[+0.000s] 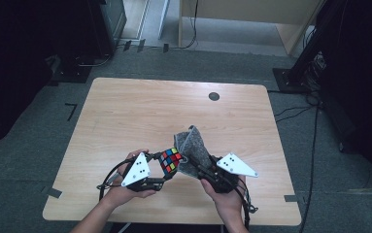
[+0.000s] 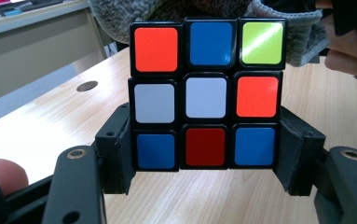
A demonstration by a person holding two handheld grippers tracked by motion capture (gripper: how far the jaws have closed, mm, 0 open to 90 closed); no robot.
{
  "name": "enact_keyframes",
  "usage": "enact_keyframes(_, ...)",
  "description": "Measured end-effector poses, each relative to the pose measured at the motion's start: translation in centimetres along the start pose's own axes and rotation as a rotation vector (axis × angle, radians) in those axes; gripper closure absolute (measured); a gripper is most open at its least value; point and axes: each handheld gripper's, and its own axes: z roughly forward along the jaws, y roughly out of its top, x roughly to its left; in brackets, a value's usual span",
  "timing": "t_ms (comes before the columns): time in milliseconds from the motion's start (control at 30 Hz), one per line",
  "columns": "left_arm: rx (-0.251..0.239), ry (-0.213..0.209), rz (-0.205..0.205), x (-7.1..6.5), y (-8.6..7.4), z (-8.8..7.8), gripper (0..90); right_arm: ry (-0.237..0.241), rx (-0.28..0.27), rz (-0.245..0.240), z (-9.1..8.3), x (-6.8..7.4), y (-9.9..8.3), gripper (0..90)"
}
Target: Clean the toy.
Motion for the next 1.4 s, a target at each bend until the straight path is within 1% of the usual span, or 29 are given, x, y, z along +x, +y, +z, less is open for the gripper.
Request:
enact_keyframes(33,0.006,-0.001,0.004,0.0,-0.1,0.1,34.5,0.026,-0.009,0.043,-0.1,0.1,0.2,59.5)
enact_keyframes(67,0.011,-0.001,0.005,-0.1,-0.1,0.1,34.5,0.047,-0.016,0.056,-0.2,0.3,0.3,59.5)
enact_keyframes(100,0.013,-0.001,0.006,-0.1,-0.2,0.2,34.5,0.058,-0.011,0.046,-0.2,0.7,0.4,59.5)
enact_keyframes(200,0.008,-0.004,0.005,-0.3,-0.1,0.3,34.5,0.078,0.005,-0.005,0.2,1.6,0.2,58.6)
enact_keyframes(233,0.014,0.002,0.01,-0.3,-0.1,0.3,34.5,0.074,0.008,-0.02,0.3,1.7,0.1,57.9)
enact_keyframes(267,0.018,0.005,0.013,-0.3,-0.2,0.3,34.5,0.072,0.004,-0.014,0.4,1.6,-0.1,56.8)
enact_keyframes(333,0.016,0.004,0.012,-0.2,-0.2,0.2,34.5,0.087,0.008,0.018,0.5,1.1,-0.2,52.4)
enact_keyframes(467,0.001,0.001,-0.001,0.0,-0.2,0.1,34.5,0.125,0.018,0.034,0.7,0.7,0.0,38.4)
enact_keyframes(533,-0.002,0.002,-0.01,0.1,-0.3,0.1,34.5,0.136,0.026,0.043,0.6,0.6,0.2,34.3)
enact_keyframes(567,-0.002,0.003,-0.013,0.2,-0.3,0.1,34.5,0.132,0.018,0.048,0.5,0.6,0.3,35.2)
enact_keyframes(600,-0.003,0.002,-0.015,0.2,-0.3,0.1,34.5,0.129,0.009,0.054,0.3,0.7,0.3,39.6)
enact_keyframes(700,-0.011,-0.002,-0.019,0.2,-0.3,0.0,34.5,0.142,-0.009,0.055,0.1,0.8,0.2,47.0)
enact_keyframes(767,-0.009,-0.007,-0.018,0.2,-0.4,0.1,34.5,0.143,-0.026,0.05,0.0,1.0,0.2,55.1)
enact_keyframes(800,-0.003,-0.007,-0.017,0.2,-0.5,0.1,34.5,0.142,-0.03,0.047,-0.1,1.1,0.2,62.2)
enact_keyframes(833,0.001,-0.007,-0.019,0.2,-0.5,0.2,34.5,0.134,-0.027,0.031,-0.3,1.2,0.3,64.7)
enact_keyframes(867,-0.001,-0.007,-0.023,0.2,-0.6,0.3,34.5,0.123,-0.023,0.012,-0.3,1.5,0.3,65.8)
enact_keyframes(900,0.001,-0.009,-0.019,0.1,-0.6,0.3,34.5,0.124,-0.024,0.0,-0.4,1.8,0.4,66.4)
enact_keyframes(967,-0.003,-0.016,-0.013,0.0,-0.5,0.3,34.5,0.166,-0.021,-0.006,-0.3,2.2,0.5,66.5)
enact_keyframes(1000,-0.01,-0.019,-0.012,-0.1,-0.5,0.2,34.5,0.169,-0.012,-0.017,-0.2,2.5,0.5,66.4)
enact_keyframes(1033,-0.017,-0.023,-0.011,-0.2,-0.4,0.2,34.5,0.16,-0.008,-0.04,-0.1,2.6,0.5,66.2)
enact_keyframes(1100,-0.023,-0.027,-0.009,-0.2,-0.3,0.0,34.5,0.135,-0.008,-0.052,-0.1,2.5,0.4,65.7)
enact_keyframes(1133,-0.028,-0.029,-0.013,-0.1,-0.3,0.0,34.5,0.116,-0.006,-0.034,-0.1,2.1,0.4,65.6)
enact_keyframes(1200,-0.038,-0.033,-0.029,0.1,-0.3,-0.2,34.5,0.058,0.002,-0.012,-0.1,1.2,0.3,65.3)
enact_keyframes(1267,-0.041,-0.026,-0.028,0.2,-0.3,-0.3,34.5,0.011,0.009,0.023,-0.2,0.2,0.2,65.3)
enact_keyframes(1300,-0.04,-0.024,-0.025,0.2,-0.3,-0.3,34.5,0.001,0.011,0.045,-0.4,-0.1,0.2,65.2)
enact_keyframes(1333,-0.036,-0.02,-0.018,0.2,-0.3,-0.2,34.5,0.002,0.005,0.058,-0.4,-0.3,0.2,65.1)
enact_keyframes(1400,-0.021,-0.016,-0.005,0.0,-0.4,0.0,34.5,0.033,-0.009,0.064,-0.6,0.1,0.4,64.4)
